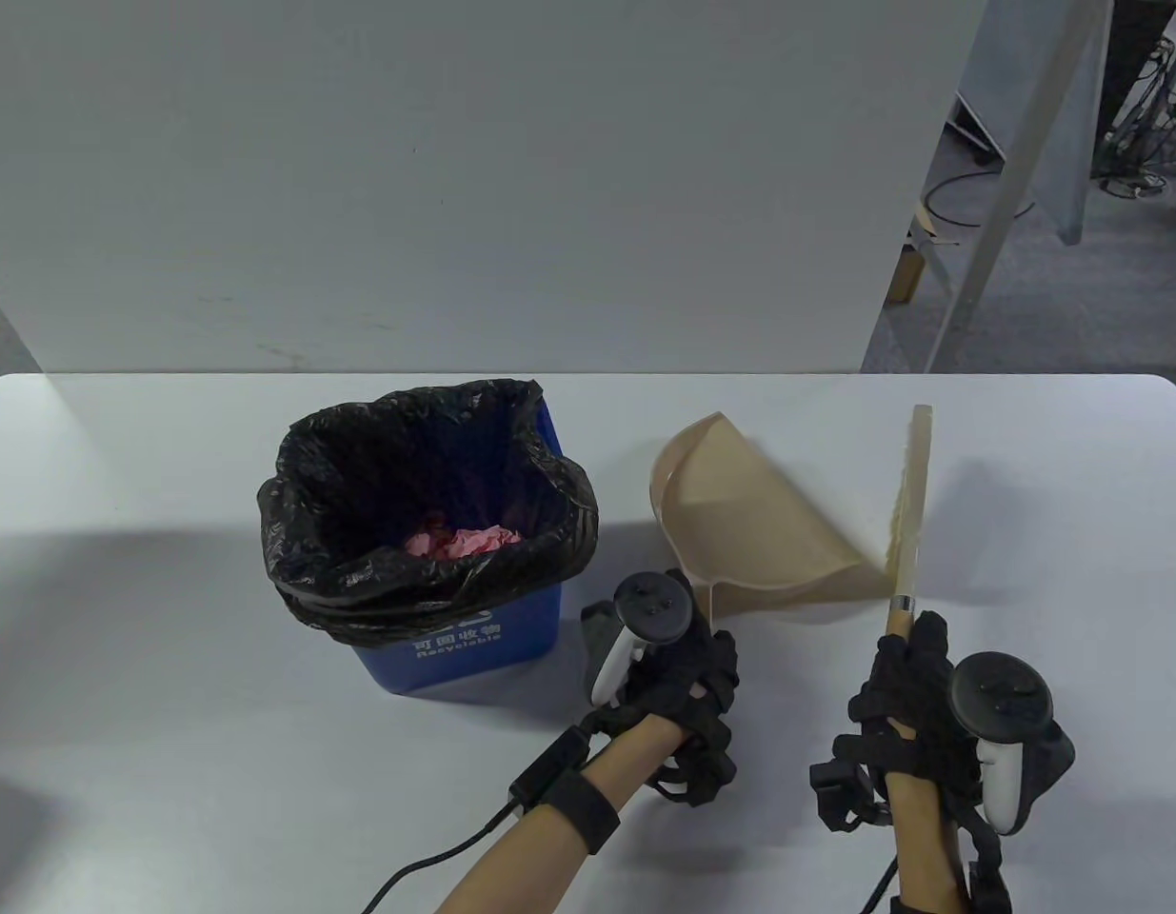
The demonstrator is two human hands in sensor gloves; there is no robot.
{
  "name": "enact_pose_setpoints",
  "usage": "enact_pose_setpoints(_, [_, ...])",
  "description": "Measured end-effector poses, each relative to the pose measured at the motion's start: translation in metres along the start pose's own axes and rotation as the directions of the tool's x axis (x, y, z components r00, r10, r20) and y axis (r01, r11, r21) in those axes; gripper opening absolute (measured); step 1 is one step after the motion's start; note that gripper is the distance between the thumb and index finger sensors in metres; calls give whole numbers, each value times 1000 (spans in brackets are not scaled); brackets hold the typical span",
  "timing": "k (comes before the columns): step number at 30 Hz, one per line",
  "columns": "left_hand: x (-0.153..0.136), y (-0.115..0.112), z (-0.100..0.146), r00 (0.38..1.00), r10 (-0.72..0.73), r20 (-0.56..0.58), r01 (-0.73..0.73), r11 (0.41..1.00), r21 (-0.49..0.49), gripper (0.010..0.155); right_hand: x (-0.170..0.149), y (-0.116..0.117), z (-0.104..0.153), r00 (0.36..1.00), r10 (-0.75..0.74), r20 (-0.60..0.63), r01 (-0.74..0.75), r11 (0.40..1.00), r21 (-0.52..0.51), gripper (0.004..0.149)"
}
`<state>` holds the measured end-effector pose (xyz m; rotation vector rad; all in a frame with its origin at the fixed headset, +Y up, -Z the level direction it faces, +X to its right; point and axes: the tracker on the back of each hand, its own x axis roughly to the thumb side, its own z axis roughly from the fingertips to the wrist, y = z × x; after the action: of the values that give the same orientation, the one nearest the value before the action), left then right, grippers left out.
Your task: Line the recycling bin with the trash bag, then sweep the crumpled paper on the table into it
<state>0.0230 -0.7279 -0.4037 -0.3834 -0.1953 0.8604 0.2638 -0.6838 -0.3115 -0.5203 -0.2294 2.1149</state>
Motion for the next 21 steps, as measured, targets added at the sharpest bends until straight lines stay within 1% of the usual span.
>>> enact_pose_setpoints(2, [1, -2, 0, 1000, 14, -3, -14, 1000, -24, 87, 0, 1, 0, 1000, 2, 2, -2, 1000, 2, 61])
enact_pose_setpoints(9, [2, -5, 1, 1000, 16, 0, -16, 999, -41, 92, 2, 4, 0, 1000, 19, 13, -20, 1000, 21, 60])
enact_pose_setpoints(12, [0, -7, -1, 997, 78, 22, -75, 990, -122, 90, 2, 6, -1, 1000, 25, 18, -26, 999, 28, 60])
enact_pose_setpoints(13, [0, -9, -1, 993, 112, 33, -105, 981, -164, 89, 2, 6, -1, 999, 27, 19, -27, 999, 30, 60])
enact_pose_setpoints(15, [0, -9, 0, 988, 149, 26, -141, 972, -190, 85, 3, 6, -1, 999, 27, 21, -28, 999, 32, 60])
enact_pose_setpoints(17, [1, -7, 3, 988, 151, 30, -145, 977, -157, 84, 3, 6, -1, 999, 27, 22, -27, 999, 34, 60])
enact_pose_setpoints(19, [3, -4, 6, 991, 123, 54, -114, 984, -135, 84, 3, 6, -1, 999, 24, 23, -25, 999, 35, 59])
enact_pose_setpoints(21, [5, -1, 11, 993, 88, 80, -81, 993, -86, 84, 3, 6, -1, 999, 23, 26, -24, 999, 34, 59])
